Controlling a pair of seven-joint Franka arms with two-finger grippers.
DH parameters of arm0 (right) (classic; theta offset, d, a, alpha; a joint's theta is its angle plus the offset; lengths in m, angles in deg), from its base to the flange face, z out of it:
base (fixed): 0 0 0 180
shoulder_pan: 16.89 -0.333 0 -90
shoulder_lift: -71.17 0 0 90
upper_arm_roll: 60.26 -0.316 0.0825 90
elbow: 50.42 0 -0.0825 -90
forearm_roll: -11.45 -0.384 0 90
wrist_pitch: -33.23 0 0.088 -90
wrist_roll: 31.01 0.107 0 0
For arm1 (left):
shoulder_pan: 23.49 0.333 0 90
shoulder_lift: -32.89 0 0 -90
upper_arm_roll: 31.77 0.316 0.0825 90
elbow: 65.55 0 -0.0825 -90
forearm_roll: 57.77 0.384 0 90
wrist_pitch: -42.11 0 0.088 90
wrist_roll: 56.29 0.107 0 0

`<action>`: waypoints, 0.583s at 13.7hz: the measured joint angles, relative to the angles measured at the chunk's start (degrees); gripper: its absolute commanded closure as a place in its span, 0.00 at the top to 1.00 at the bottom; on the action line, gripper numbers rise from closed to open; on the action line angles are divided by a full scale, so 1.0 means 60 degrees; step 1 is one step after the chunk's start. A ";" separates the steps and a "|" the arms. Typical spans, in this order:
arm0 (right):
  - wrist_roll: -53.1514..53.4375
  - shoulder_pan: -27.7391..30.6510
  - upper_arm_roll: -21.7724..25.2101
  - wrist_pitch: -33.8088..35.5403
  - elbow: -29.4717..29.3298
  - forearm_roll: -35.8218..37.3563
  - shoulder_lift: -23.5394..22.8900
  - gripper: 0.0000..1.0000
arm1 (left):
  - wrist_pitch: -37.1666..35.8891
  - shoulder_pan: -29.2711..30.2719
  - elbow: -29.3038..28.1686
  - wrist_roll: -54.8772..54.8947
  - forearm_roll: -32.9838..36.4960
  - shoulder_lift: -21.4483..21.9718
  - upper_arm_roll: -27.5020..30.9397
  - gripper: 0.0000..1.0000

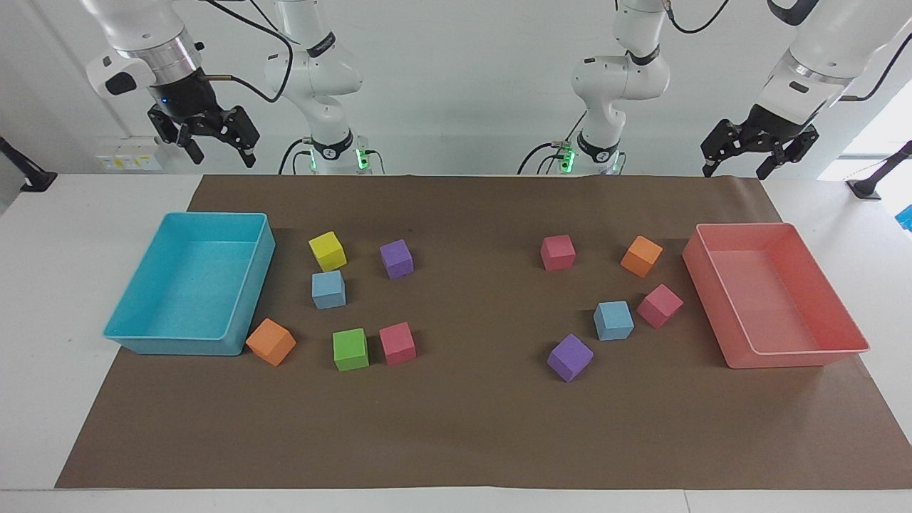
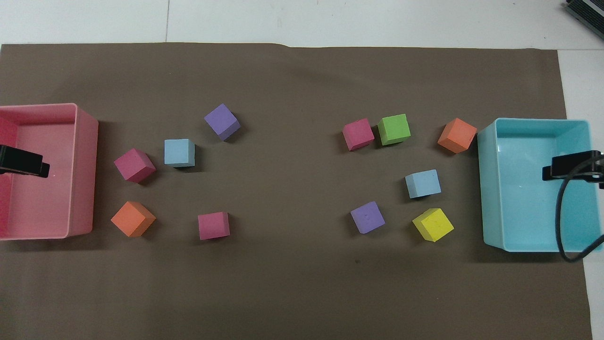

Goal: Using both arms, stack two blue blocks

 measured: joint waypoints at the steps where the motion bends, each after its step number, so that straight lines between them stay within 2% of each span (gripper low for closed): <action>1: 0.0000 -0.0003 -0.0013 0.0005 0.0021 0.0055 0.0003 1.00 | 0.0000 0.0000 0.0000 0.0000 0.0000 0.0000 0.0013 1.00; 6: -0.0025 -0.0276 -0.0045 -0.0075 0.0296 0.0353 -0.0001 1.00 | -0.0001 0.0001 0.0000 0.0000 0.0000 0.0000 0.0057 1.00; 8: -0.0026 -0.0479 -0.0053 -0.0605 0.0609 0.0372 -0.0013 1.00 | 0.0006 0.0002 0.0000 0.0000 0.0000 0.0000 0.0078 1.00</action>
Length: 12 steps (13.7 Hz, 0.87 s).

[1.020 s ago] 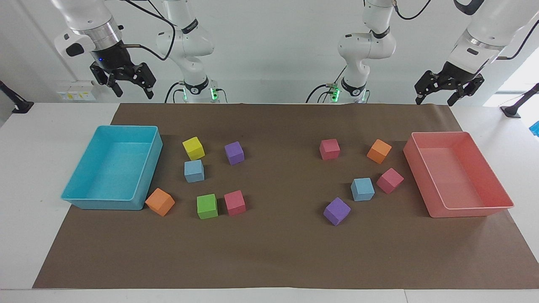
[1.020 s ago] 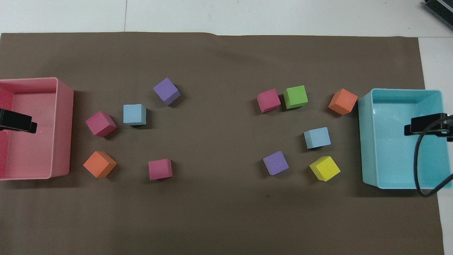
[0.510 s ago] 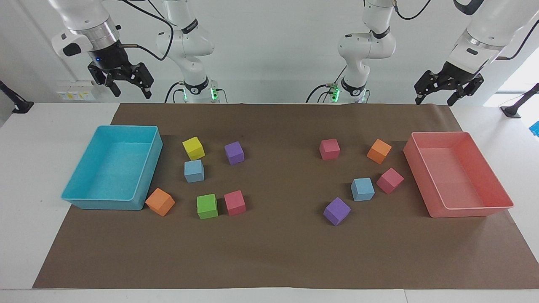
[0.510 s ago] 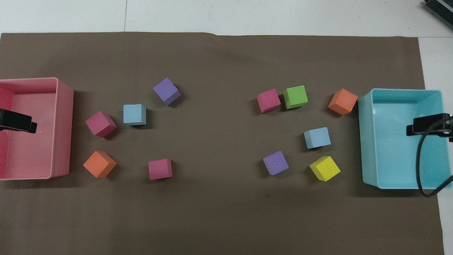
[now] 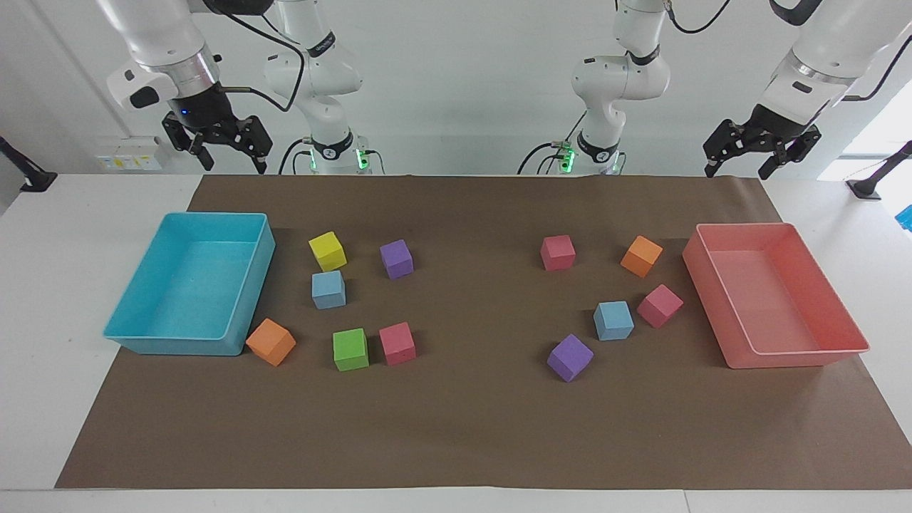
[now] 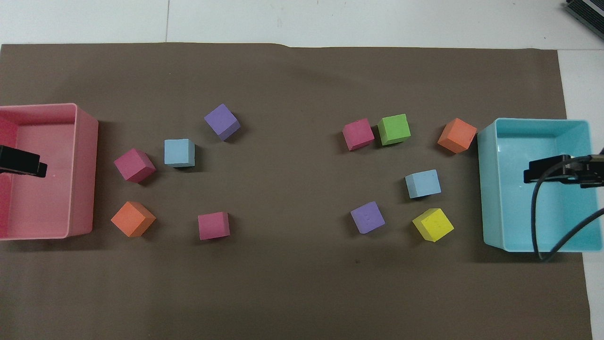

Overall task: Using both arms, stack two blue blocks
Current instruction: 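Reach the right gripper toward the light blue cube near the teal tray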

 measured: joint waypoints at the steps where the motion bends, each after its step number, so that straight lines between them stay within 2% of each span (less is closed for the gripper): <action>1: 0.0000 -0.0055 -0.0004 -0.0268 0.0169 0.0005 -0.0021 1.00 | 0.0012 0.0001 0.0000 0.0000 0.0000 0.0000 0.0015 1.00; 12: -0.0019 -0.0886 -0.0039 -0.2933 0.2102 0.0007 -0.1098 1.00 | 0.0245 0.0001 0.0005 0.0000 0.0000 0.0000 -0.0021 1.00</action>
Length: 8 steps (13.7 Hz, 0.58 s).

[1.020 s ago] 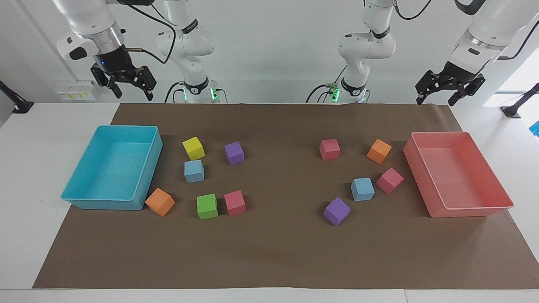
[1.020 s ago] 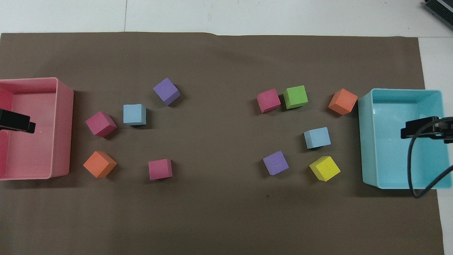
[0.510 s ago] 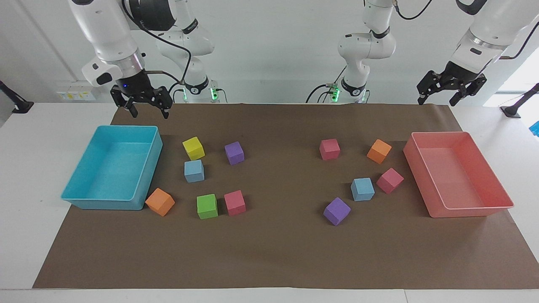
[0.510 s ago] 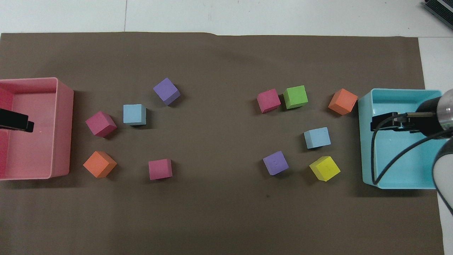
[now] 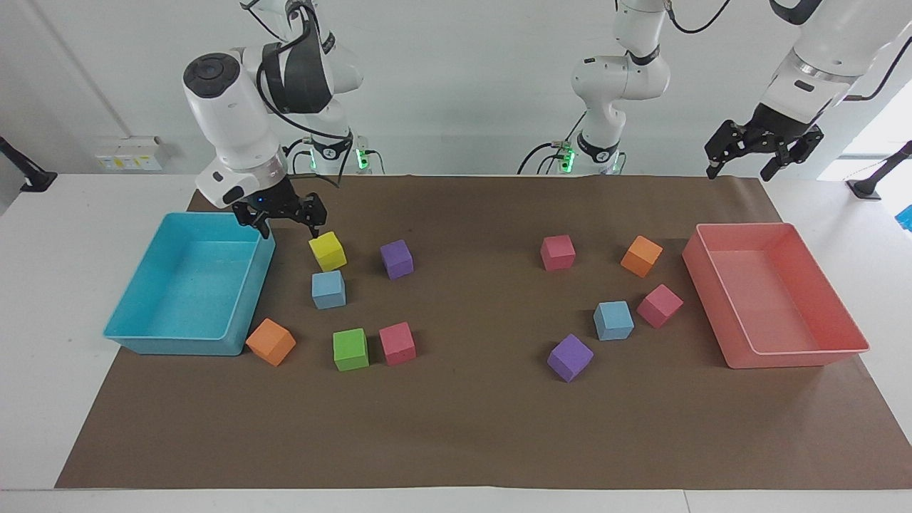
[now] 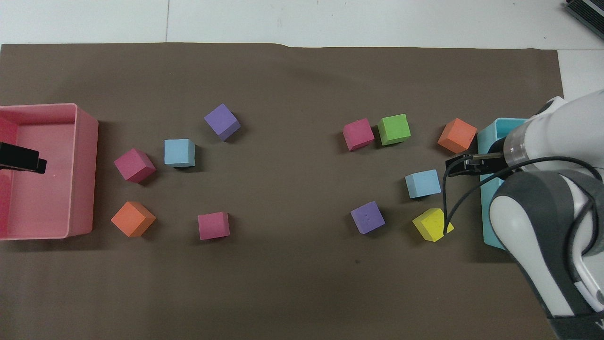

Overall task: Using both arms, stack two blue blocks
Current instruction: 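Reach the right gripper toward the light blue cube near the teal tray, then grasp the light blue cube with the right gripper and lift it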

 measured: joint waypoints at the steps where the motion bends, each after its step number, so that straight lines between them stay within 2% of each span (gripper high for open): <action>1: 0.0000 -0.0039 -0.0005 -0.0278 0.0146 0.0000 -0.0135 1.00 | 0.0033 0.0000 0.0000 0.0000 0.0000 0.0000 0.0000 1.00; 8: -0.0152 -0.0345 -0.0016 -0.2471 0.1793 0.0000 -0.0675 1.00 | 0.0087 0.0000 0.0000 0.0001 0.0000 0.0000 -0.0023 1.00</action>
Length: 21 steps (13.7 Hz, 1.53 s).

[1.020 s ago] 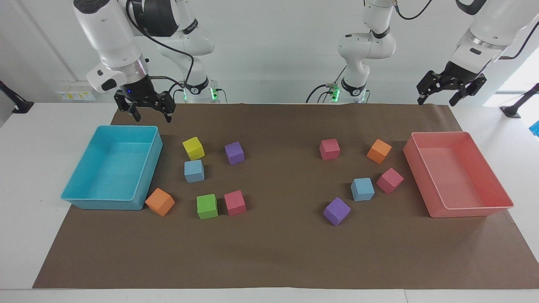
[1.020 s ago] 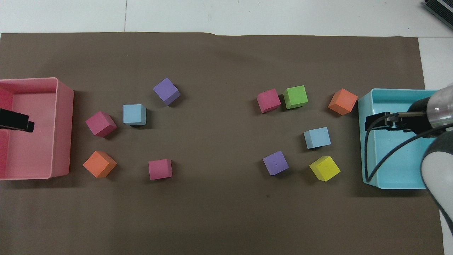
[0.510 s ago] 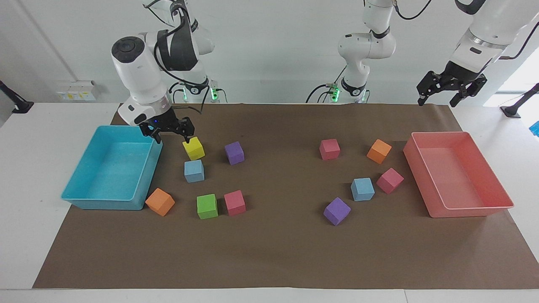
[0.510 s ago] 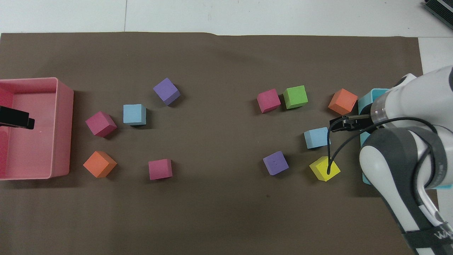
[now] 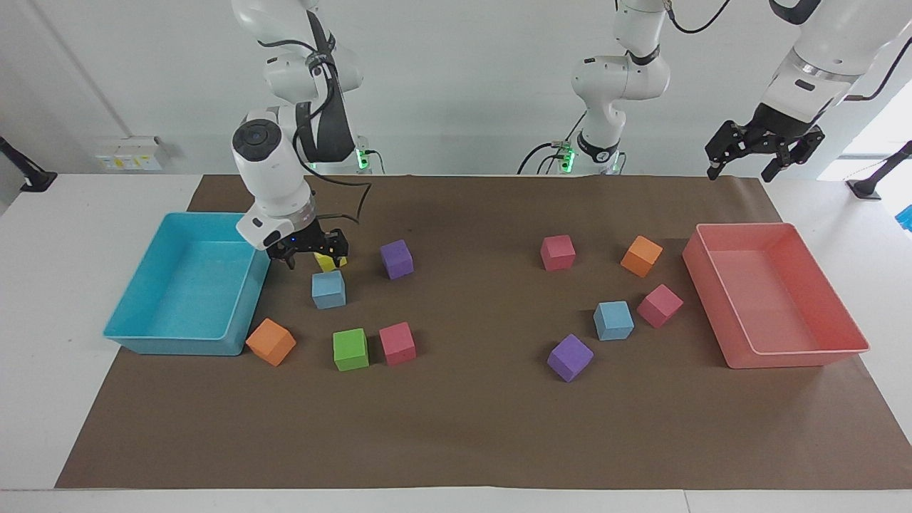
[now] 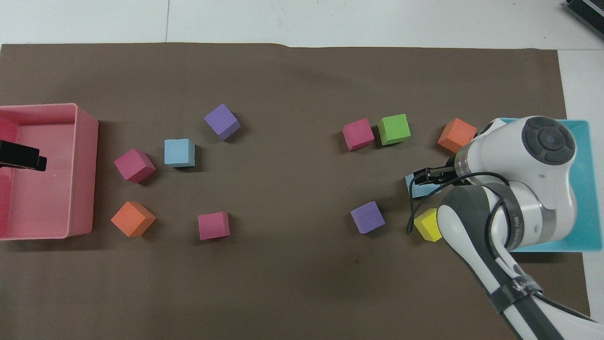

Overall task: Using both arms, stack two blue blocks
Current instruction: 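Grasp the light blue cube with the right gripper and lift it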

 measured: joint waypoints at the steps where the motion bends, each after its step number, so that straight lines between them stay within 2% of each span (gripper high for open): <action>1: -0.0017 -0.0049 -0.0001 -0.0360 0.0245 0.0000 -0.0079 1.00 | 0.0001 0.0000 0.0000 0.0000 0.0000 0.0000 -0.0001 1.00; 10: -0.1190 -0.0088 0.0006 -0.2195 0.1454 0.0000 -0.0590 1.00 | 0.0011 0.0000 0.0000 0.0009 0.0000 0.0000 -0.0016 1.00; 11: -0.1241 -0.0075 0.0012 -0.2318 0.1506 0.0000 -0.0669 0.86 | 0.0011 0.0000 0.0000 0.0010 0.0000 0.0000 -0.0022 1.00; 12: -0.1267 -0.0053 0.0013 -0.2415 0.1524 0.0000 -0.0755 0.55 | 0.0011 0.0000 0.0000 0.0010 0.0000 0.0000 -0.0030 1.00; 13: -0.1282 -0.0039 0.0017 -0.2442 0.1524 0.0000 -0.0815 0.10 | 0.0011 0.0000 0.0000 0.0010 0.0000 0.0000 -0.0037 1.00; 14: -0.1285 -0.0036 0.0019 -0.2442 0.1524 0.0000 -0.0844 0.00 | 0.0011 0.0000 0.0000 0.0010 0.0000 0.0000 -0.0042 1.00; 19: -0.1262 -0.0027 0.0031 -0.2396 0.1411 0.0000 -0.0835 0.00 | 0.0131 -0.0001 0.0000 0.0011 0.0000 0.0000 -0.0042 1.00; 21: -0.1222 -0.0029 0.0030 -0.1804 0.1034 -0.0001 -0.0756 0.00 | 0.0144 -0.0001 0.0000 0.0011 0.0000 0.0000 -0.0040 1.00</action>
